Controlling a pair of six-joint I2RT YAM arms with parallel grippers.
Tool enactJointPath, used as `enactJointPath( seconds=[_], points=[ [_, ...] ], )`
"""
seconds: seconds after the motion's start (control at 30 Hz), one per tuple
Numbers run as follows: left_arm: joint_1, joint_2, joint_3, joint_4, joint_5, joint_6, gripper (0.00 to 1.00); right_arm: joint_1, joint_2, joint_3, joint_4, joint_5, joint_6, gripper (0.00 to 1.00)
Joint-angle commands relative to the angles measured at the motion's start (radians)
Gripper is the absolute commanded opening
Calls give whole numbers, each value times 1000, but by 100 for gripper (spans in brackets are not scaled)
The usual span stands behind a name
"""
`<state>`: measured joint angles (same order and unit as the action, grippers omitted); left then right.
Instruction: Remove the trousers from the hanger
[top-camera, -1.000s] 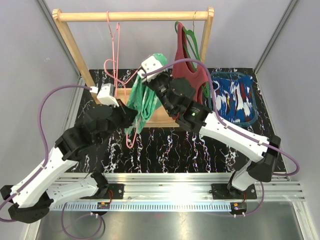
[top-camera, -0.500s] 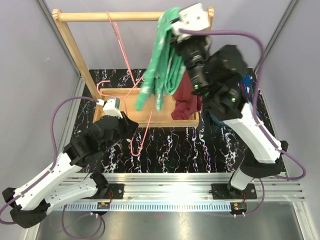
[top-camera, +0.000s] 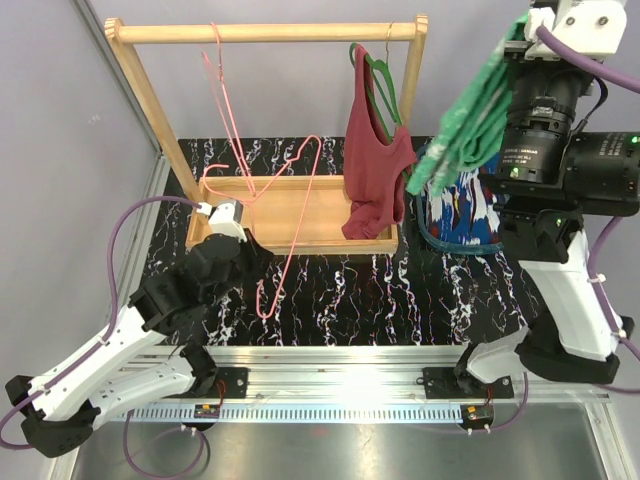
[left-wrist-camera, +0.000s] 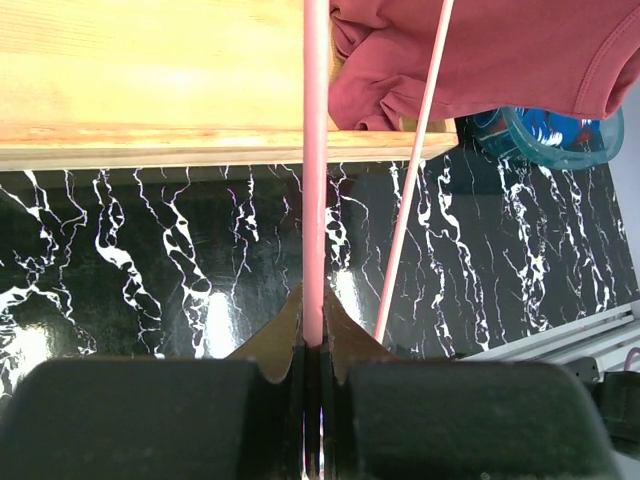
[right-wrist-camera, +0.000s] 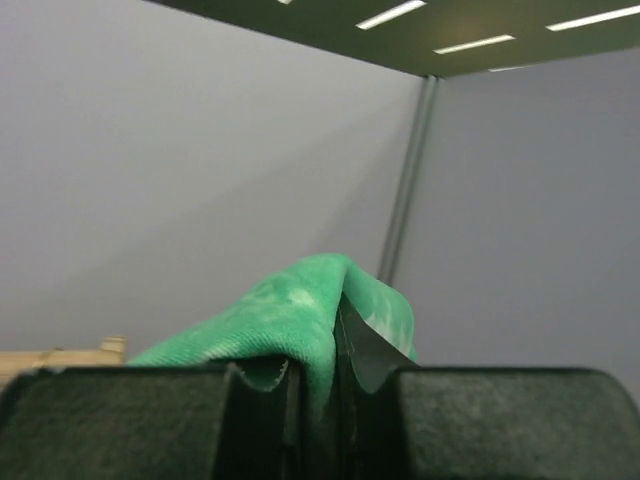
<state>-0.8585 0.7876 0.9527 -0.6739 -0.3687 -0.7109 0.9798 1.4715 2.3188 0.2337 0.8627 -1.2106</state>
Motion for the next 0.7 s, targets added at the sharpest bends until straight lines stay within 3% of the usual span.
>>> enactJointPath(
  seconds=[0.0,0.13,0.3,0.47,0.67],
  points=[
    [1,-7,31,48,1,28,0,-167,-98,-186,149,65,-69,0],
    [-1,-7,32,51,17,39,0,-405,-201,-483,43,68,165,0],
    [1,-2,31,43,33,56,0,-719,-304,-680,-190,9,595,0],
    [1,-5,4,57,57,71,0,-821,-324,-962,-60,4,540,0],
    [1,2,-19,86,97,87,0,-874,-248,-1176,44,-40,542,0]
  ],
)
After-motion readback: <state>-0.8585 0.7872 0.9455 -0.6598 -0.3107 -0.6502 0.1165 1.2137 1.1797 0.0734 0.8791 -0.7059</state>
